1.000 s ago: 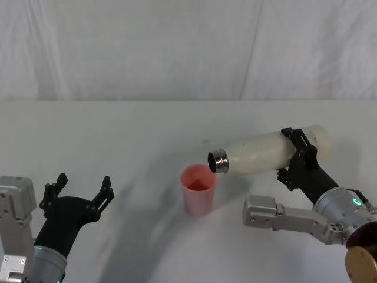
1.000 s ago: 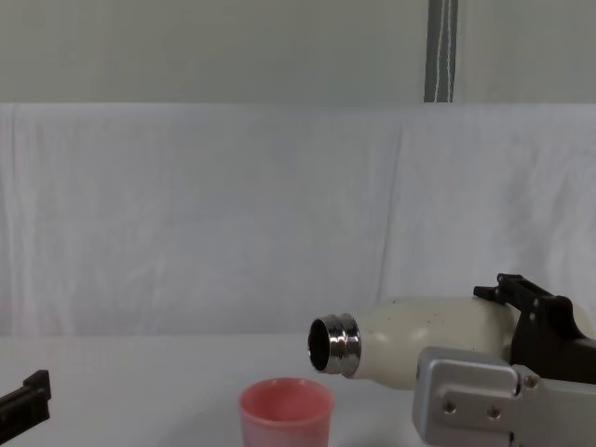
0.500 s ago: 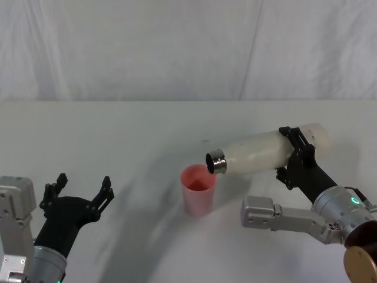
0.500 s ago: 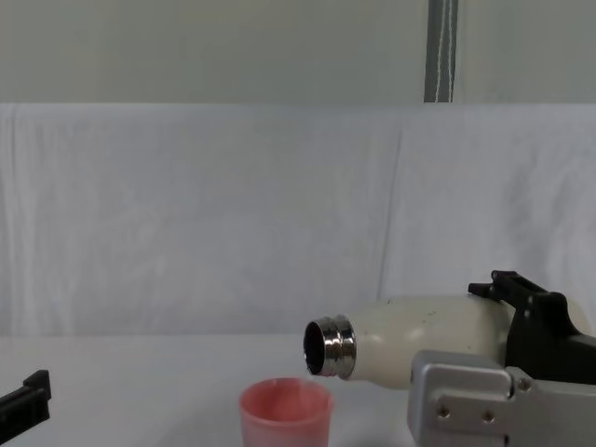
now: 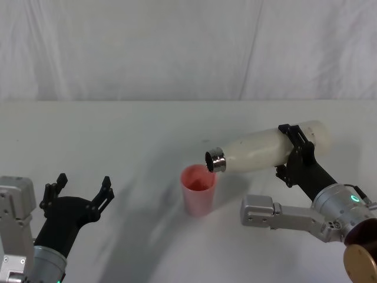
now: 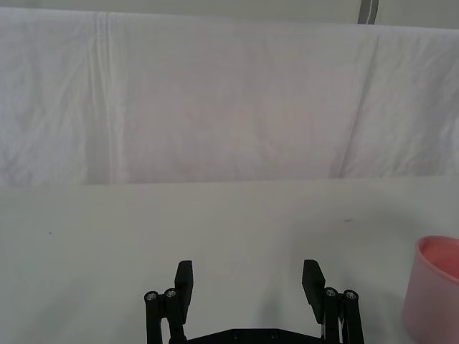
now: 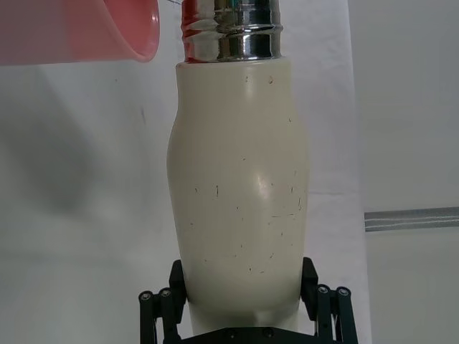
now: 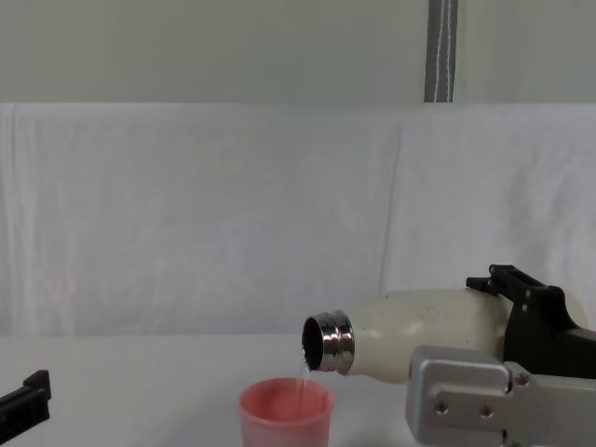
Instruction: Grasp the thermos with one hand and pour water into the cup lid.
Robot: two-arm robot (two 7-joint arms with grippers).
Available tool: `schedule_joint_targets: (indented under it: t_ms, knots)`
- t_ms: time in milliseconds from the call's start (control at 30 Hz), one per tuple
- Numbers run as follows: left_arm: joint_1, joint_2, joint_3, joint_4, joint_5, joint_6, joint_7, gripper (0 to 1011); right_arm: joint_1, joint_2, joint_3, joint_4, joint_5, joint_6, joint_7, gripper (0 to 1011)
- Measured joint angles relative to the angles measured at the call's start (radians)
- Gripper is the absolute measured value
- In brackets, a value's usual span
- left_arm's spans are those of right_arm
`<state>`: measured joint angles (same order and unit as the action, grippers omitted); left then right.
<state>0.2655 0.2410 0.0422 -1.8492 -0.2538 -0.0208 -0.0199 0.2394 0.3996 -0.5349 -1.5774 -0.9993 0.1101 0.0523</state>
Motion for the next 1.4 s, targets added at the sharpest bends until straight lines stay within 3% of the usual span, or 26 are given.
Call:
schedule_joint_targets:
  t_ms: [1400]
  knots:
    - [0.000, 0.000, 0.000, 0.000, 0.000, 0.000, 0.000, 1001, -0.004, 0.003, 0.002, -0.001, 0.007, -0.001, 0.000, 957]
